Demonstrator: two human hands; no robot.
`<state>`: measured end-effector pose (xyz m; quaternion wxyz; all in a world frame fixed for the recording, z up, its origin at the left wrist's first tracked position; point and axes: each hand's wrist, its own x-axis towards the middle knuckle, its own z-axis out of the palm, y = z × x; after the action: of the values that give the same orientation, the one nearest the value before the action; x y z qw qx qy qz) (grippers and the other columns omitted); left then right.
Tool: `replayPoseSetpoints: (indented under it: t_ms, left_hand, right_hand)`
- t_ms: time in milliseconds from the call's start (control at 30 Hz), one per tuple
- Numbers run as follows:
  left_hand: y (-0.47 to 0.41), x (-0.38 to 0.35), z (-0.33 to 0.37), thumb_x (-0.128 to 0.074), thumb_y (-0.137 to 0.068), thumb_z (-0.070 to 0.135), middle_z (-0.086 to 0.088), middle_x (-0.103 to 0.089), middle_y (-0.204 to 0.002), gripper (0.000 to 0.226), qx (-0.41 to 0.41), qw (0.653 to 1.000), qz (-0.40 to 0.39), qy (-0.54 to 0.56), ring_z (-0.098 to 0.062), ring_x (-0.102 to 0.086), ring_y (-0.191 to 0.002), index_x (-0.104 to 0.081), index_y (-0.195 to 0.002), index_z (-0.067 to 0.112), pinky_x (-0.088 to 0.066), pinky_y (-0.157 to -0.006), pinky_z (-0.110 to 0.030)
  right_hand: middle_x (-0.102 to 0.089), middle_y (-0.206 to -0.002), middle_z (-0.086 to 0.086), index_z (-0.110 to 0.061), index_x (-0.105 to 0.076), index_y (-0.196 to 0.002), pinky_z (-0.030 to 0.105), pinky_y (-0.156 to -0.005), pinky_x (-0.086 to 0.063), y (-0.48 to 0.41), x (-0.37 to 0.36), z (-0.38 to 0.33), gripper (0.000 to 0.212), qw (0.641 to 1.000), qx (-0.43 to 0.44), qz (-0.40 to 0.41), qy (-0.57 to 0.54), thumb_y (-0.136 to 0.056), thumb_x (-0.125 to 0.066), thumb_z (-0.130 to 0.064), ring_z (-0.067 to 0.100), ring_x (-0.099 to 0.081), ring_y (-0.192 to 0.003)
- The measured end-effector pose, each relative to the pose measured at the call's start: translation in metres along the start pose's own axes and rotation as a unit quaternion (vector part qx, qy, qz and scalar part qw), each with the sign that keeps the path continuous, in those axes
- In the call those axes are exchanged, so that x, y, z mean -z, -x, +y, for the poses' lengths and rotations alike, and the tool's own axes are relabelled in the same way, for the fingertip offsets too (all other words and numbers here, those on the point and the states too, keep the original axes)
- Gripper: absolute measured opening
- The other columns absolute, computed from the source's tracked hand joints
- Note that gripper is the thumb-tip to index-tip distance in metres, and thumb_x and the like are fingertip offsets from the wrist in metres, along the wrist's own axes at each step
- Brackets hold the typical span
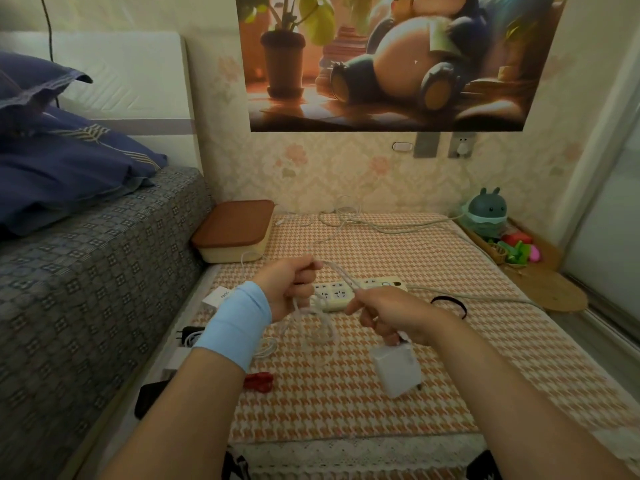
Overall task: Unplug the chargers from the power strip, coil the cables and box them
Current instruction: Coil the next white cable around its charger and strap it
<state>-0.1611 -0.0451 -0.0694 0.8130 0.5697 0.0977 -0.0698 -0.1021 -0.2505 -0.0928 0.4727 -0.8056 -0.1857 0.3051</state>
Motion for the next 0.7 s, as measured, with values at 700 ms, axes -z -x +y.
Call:
replayPoseSetpoints:
  t_ms: [700]
  left_hand:
    - [-0.035, -0.008, -0.023, -0.022, -0.106, 0.027, 0.002, -0.03, -0.046, 0.039, 0.091, 0.952, 0.007, 0.293, -0.012, -0.029, -0.035, -0.034, -0.07, 0.017, -0.024, -0.056, -0.022]
  right_hand:
    - [-0.07, -0.088, 0.001, -0.02, -0.059, -0.094, 0.026, -0.057, -0.044, -0.007, -0.025, 0.0, 0.02, 0.979, 0.183, 0.073, 0.054, -0.087, -0.077, -0.016, 0.0, -0.051, -0.053]
